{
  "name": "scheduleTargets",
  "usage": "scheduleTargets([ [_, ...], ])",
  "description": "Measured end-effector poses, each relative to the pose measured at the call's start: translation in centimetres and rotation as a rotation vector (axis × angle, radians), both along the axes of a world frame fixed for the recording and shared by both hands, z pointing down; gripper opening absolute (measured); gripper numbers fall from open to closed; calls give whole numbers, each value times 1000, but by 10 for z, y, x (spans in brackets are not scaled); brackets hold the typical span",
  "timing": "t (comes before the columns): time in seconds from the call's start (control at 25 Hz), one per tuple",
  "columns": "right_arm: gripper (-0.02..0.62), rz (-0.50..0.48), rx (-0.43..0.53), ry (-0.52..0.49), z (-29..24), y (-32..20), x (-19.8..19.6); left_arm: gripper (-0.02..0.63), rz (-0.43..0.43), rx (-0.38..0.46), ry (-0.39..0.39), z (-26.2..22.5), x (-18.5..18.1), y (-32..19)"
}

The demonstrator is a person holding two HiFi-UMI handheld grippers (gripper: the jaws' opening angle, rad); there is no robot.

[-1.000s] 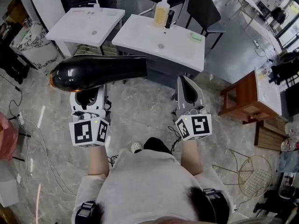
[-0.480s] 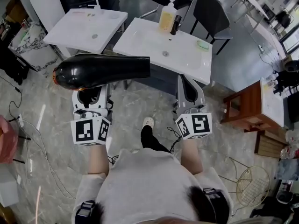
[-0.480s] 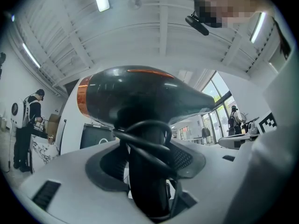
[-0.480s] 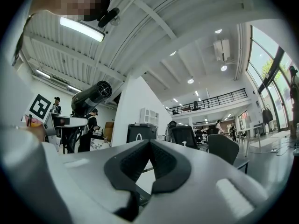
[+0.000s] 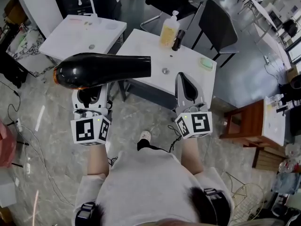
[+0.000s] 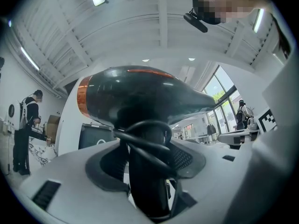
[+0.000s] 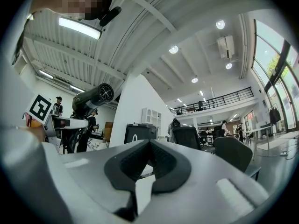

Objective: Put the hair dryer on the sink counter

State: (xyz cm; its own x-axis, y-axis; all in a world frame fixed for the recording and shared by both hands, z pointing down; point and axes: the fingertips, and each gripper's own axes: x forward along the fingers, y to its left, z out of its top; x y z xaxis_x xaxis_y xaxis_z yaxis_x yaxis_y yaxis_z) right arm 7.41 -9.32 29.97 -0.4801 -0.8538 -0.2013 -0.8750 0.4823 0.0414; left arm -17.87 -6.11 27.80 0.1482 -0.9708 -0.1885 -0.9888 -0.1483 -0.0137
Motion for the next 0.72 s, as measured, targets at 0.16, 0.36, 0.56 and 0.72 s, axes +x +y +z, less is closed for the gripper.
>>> scheduleTargets([
  [0.16, 11, -8, 3, -4, 0, -40, 10, 257, -5, 2, 1, -1, 10, -40],
  [0.36, 11, -14, -6, -17, 6, -79, 22, 257, -4, 5, 1, 0, 23, -80],
  [0.56, 11, -29, -16, -16, 11, -106, 22, 256, 3, -10, 15, 6, 29, -110],
  [0.72, 11, -34, -28, -19, 16, -125, 18, 257, 6, -30, 3, 12, 29, -131],
])
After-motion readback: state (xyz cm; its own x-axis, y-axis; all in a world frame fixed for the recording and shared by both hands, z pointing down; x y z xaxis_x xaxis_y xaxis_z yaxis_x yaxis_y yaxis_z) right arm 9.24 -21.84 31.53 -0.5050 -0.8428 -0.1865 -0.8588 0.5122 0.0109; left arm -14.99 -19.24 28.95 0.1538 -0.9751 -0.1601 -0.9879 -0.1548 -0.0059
